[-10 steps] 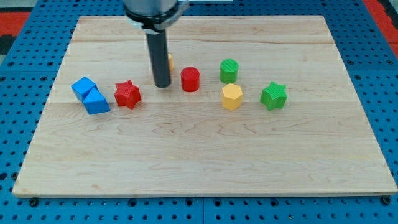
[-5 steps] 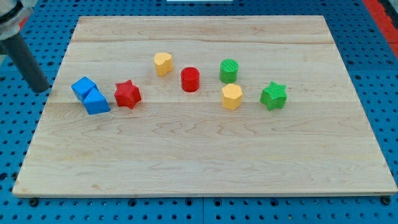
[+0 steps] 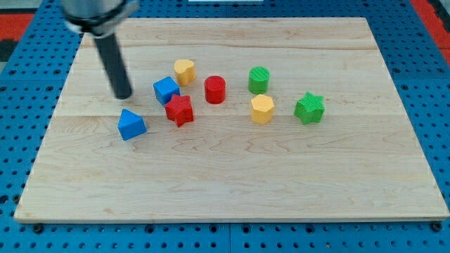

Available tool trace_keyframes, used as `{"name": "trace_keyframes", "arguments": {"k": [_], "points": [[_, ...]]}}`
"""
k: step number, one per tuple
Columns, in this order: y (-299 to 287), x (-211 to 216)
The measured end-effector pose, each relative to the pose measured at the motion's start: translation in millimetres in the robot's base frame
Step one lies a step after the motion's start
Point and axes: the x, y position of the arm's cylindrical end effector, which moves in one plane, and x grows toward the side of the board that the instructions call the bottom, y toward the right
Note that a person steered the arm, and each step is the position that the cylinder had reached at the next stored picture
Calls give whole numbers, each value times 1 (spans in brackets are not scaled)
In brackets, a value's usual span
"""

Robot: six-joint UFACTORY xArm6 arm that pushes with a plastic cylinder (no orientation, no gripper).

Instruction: Push the red blocks to the center of the board

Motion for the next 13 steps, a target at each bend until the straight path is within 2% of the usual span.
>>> {"name": "trace_keyframes", "arguments": {"k": [1,3,4,5,6,8,9,10,11,12,13], "points": [[-79,15],[79,28],[102,20],[73,30],[-2,60],[-6,66],[77,59],[169,35],[163,37],[114,67],[26,82]]}}
